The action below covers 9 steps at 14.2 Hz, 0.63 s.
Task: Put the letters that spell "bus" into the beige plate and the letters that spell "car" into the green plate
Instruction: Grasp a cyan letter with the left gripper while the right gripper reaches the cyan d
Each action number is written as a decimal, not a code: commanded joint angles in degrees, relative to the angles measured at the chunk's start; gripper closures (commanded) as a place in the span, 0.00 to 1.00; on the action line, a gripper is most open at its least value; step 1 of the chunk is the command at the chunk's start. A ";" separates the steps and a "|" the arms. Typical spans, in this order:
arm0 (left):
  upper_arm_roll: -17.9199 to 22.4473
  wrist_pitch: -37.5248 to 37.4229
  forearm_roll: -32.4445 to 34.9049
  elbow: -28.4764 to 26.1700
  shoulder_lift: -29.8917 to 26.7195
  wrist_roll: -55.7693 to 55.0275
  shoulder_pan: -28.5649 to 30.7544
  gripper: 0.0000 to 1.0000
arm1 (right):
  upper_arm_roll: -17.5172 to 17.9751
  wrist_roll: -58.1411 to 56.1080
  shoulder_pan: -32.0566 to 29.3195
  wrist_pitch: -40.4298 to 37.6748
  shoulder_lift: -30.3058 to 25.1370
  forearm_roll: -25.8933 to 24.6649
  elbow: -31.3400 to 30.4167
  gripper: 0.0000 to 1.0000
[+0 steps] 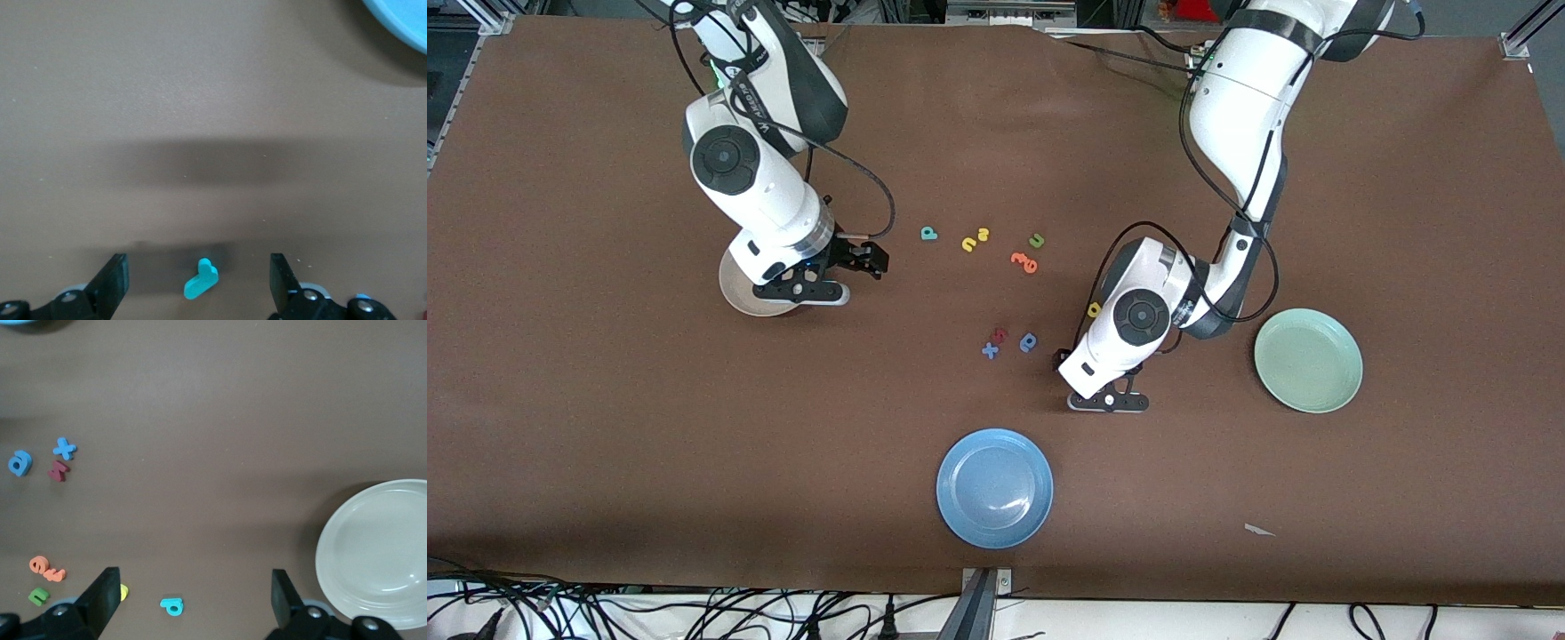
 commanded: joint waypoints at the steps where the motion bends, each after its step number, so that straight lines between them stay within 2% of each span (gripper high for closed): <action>1: 0.82 -0.27 -1.57 1.60 0.64 -0.09 -1.21 0.15 | 3.04 3.70 -1.26 5.73 -1.68 -0.69 -6.11 0.00; 4: 0.82 -0.36 -1.57 0.81 0.64 -0.18 -1.91 0.28 | 5.06 8.55 -1.17 12.75 -1.06 -4.29 -11.90 0.00; 7: 0.82 -0.63 -1.48 -0.51 0.55 0.35 -2.18 0.32 | 7.08 12.59 -0.99 17.08 1.48 -5.25 -14.12 0.00; 9: 0.82 -1.06 -1.40 -0.78 0.55 0.61 -2.18 0.33 | 7.61 16.97 -0.73 18.04 3.85 -9.72 -14.03 0.00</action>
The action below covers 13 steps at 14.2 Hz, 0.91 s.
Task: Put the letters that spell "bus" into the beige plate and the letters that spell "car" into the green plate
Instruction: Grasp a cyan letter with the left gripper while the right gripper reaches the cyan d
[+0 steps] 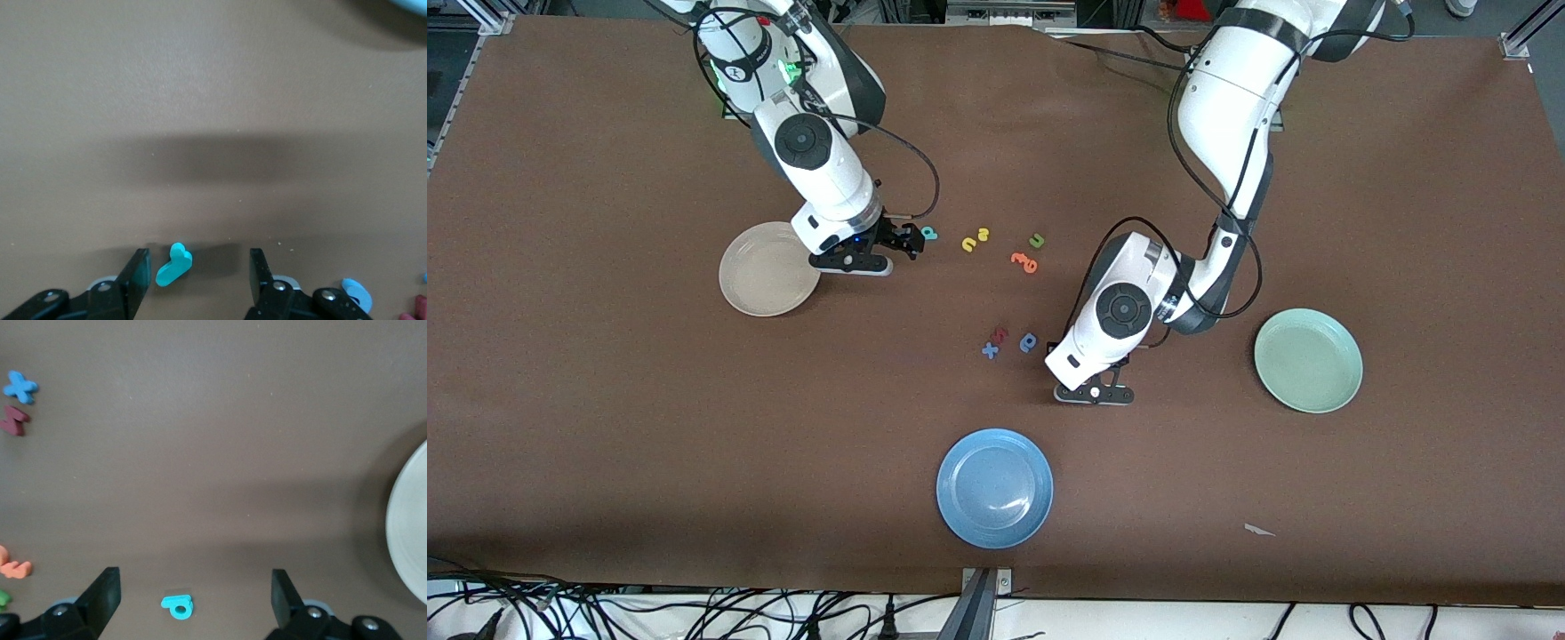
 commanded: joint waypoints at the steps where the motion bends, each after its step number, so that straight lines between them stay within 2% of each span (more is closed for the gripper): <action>1: 0.82 -0.83 -1.22 -0.50 -0.16 0.88 -0.59 0.34 | 1.84 7.49 -0.42 3.88 3.99 -6.67 -0.30 0.00; 4: 0.82 -0.92 -1.04 -0.68 -0.16 0.88 -0.59 0.39 | 2.02 17.59 1.86 7.06 7.78 -13.09 -0.04 0.00; 7: 0.82 -0.92 -0.96 -0.77 -0.16 0.96 -0.50 0.51 | 2.02 26.65 4.06 8.03 9.45 -18.81 0.14 0.00; 13: 0.83 -0.92 -0.87 -0.86 -0.16 0.88 -0.50 0.67 | 2.02 30.45 6.79 8.56 13.06 -22.94 0.05 0.00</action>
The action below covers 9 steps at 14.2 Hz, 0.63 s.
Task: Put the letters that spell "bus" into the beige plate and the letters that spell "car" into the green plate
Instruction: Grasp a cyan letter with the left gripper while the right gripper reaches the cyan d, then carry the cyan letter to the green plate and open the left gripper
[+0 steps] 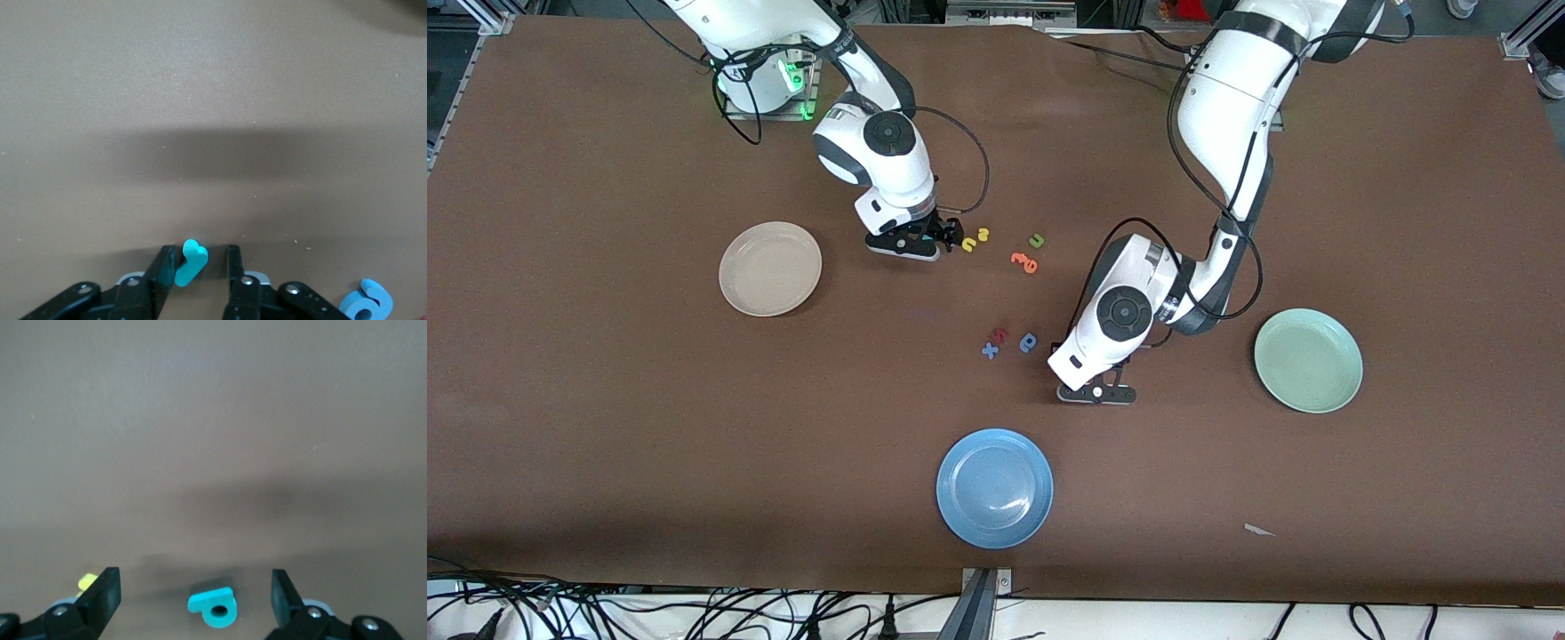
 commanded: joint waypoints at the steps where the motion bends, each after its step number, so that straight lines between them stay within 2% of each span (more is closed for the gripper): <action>1: 0.35 -0.24 -0.87 -0.70 -0.26 0.79 -0.43 0.70 | 0.11 2.77 0.72 1.78 2.28 -3.77 0.27 0.00; 9: 0.36 -0.16 -0.96 -0.62 -0.09 0.79 -0.16 0.84 | 0.02 3.03 0.72 5.13 2.73 -6.15 -3.69 0.00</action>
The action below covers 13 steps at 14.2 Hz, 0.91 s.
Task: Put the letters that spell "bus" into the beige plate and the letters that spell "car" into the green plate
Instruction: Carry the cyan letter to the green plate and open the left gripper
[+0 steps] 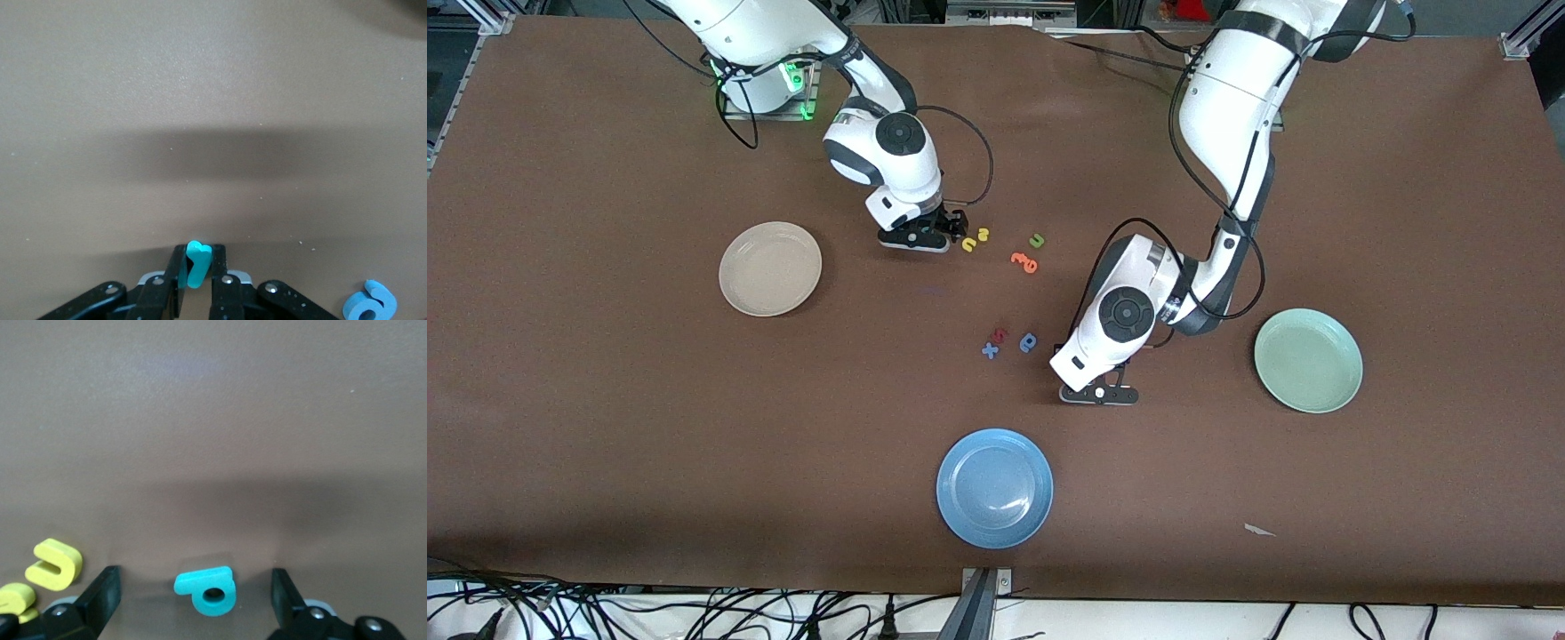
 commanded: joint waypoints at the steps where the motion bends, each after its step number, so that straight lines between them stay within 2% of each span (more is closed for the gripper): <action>1: 0.14 0.13 -0.97 -0.62 0.01 0.79 -0.21 0.86 | 0.05 1.52 -0.07 1.62 -0.12 -1.77 -1.50 0.01; 4: 0.23 0.13 -0.97 -0.62 0.01 0.62 -0.12 0.94 | -0.03 1.43 -0.07 1.70 -0.29 -2.73 -2.20 0.17; 7: 0.32 -0.74 -0.97 -0.01 -0.86 0.44 0.49 0.96 | -0.12 1.43 -0.16 1.70 -0.38 -3.17 -2.64 0.32; 9: 0.32 -4.51 -0.70 0.26 -2.61 0.88 2.16 0.97 | -0.21 1.43 -0.16 1.70 -0.47 -4.05 -2.82 0.40; 13: 0.76 -10.92 -0.70 0.00 -6.48 7.27 6.98 0.97 | -0.39 1.34 -0.16 1.70 -0.73 -4.41 -3.08 0.63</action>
